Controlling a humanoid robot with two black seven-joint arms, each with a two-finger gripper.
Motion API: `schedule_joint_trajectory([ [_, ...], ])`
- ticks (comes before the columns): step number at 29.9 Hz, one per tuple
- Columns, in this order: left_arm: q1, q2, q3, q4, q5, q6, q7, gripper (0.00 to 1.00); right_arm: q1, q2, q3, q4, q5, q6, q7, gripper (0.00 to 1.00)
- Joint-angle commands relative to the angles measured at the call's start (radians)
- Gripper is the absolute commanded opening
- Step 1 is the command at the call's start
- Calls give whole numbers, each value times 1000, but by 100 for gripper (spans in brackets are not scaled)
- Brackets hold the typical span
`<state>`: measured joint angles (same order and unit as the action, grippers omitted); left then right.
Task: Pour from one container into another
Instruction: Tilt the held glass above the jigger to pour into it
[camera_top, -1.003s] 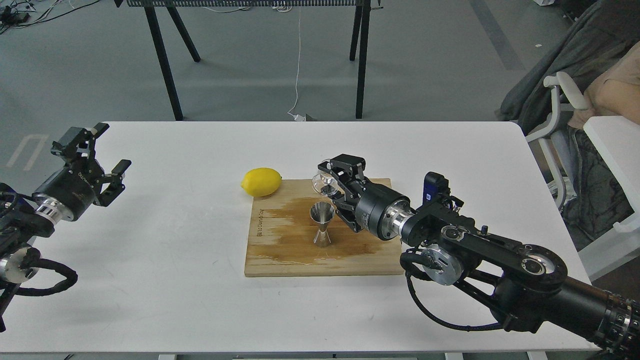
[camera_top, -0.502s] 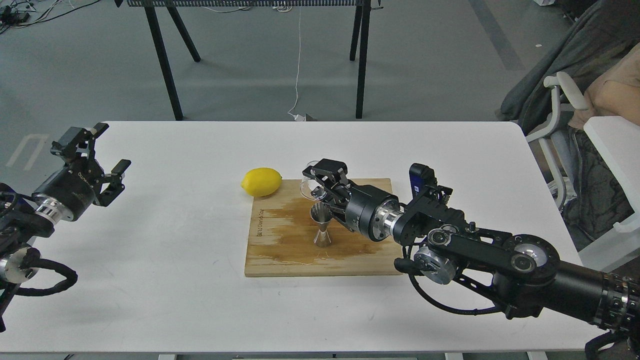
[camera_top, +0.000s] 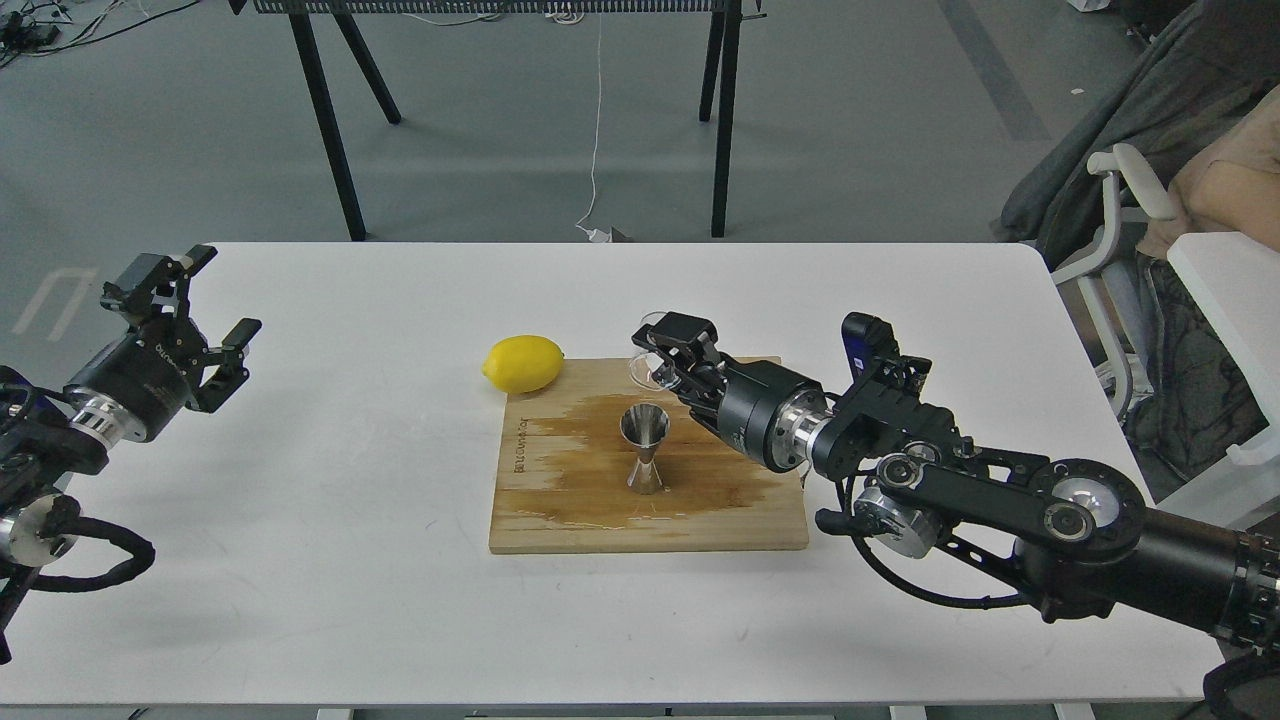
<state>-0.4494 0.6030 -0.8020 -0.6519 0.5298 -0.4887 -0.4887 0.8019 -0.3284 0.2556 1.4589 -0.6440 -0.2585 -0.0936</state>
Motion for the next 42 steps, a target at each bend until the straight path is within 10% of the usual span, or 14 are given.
schedule_joint_trajectory([
  [1, 0, -2, 0, 0, -1, 0, 0, 99, 17, 0, -21, 0, -2, 1, 2, 46],
  [42, 0, -3, 0, 0, -4, 0, 0, 99, 125, 22, -191, -92, -131, -2, 26, 46],
])
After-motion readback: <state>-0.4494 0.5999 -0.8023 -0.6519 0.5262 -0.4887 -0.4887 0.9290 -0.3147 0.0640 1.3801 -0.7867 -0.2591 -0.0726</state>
